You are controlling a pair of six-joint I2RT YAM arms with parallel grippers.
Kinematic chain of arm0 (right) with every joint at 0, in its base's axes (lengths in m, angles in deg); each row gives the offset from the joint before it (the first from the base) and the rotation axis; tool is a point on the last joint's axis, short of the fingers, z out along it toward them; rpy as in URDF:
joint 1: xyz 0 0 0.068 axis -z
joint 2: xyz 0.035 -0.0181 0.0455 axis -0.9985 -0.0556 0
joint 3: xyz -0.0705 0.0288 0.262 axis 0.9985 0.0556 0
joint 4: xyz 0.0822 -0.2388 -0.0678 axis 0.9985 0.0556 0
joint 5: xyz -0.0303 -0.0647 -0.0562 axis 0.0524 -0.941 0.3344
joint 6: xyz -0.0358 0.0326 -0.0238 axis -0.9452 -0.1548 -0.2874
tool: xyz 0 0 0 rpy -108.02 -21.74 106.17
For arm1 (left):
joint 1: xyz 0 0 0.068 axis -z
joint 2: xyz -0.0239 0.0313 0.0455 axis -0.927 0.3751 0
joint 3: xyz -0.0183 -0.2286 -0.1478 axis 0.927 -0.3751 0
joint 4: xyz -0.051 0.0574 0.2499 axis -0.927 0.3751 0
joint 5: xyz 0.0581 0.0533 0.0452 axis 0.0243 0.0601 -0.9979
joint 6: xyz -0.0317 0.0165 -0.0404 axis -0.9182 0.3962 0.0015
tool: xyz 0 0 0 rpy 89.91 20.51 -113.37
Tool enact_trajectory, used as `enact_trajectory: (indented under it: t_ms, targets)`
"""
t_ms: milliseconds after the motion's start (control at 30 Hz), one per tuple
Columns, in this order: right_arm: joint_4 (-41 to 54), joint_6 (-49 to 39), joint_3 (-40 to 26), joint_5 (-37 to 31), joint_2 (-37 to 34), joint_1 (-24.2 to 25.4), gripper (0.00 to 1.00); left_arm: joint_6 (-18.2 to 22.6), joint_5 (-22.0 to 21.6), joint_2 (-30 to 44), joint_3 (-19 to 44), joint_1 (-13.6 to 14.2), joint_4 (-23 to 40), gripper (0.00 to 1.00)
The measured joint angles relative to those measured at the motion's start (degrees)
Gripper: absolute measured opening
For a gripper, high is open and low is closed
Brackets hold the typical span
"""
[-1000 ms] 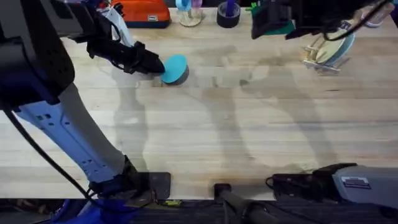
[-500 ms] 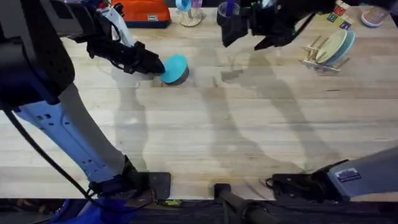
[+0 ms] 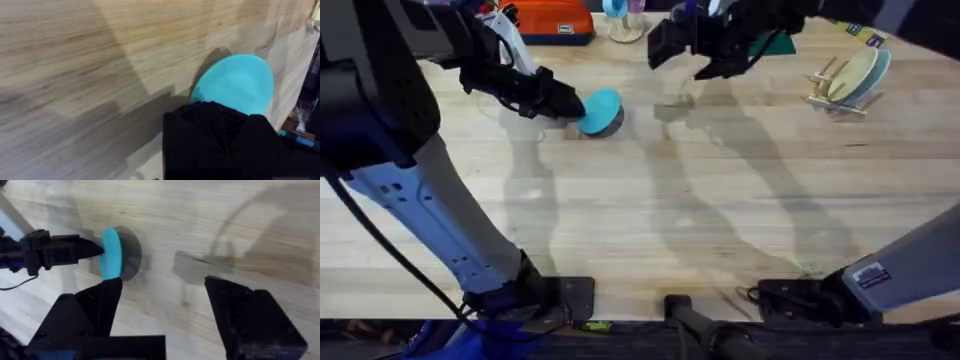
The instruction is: Pick up the plates from the table one by one and place each into a slot on the dish rack.
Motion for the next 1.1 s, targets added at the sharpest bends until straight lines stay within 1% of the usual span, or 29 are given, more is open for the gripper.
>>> enact_trajectory:
  t_ms: [267, 467, 633, 800, 1000, 1100]
  targets:
    - [-1.87, 4.42, -0.02, 1.47, -3.28, -1.84, 0.993, 0.00, 0.00, 0.00, 0.00, 0.00, 0.00, 0.041]
    - [-4.97, 5.51, -0.02, 1.87, -3.53, -4.22, 0.993, 0.00, 0.00, 0.00, 0.00, 0.00, -0.02, 0.040]
    - [-5.97, 9.34, -0.02, 2.06, -4.04, -5.81, 0.993, 0.00, 0.00, 0.00, 0.00, 0.00, -0.08, 0.040]
    - [-5.98, 12.32, -0.04, 2.27, -5.81, -6.38, 0.994, 0.00, 0.00, 0.01, 0.00, 0.02, -0.15, 0.041]
    - [-6.55, 13.50, -0.04, 2.27, -6.51, -6.78, 0.994, 0.00, 0.00, 0.00, 0.00, 0.02, -0.15, 0.041]
    - [-8.03, 13.66, -0.04, 3.36, -6.51, -7.11, 0.994, 0.00, 0.00, 0.00, 0.00, 0.02, -0.16, 0.041]
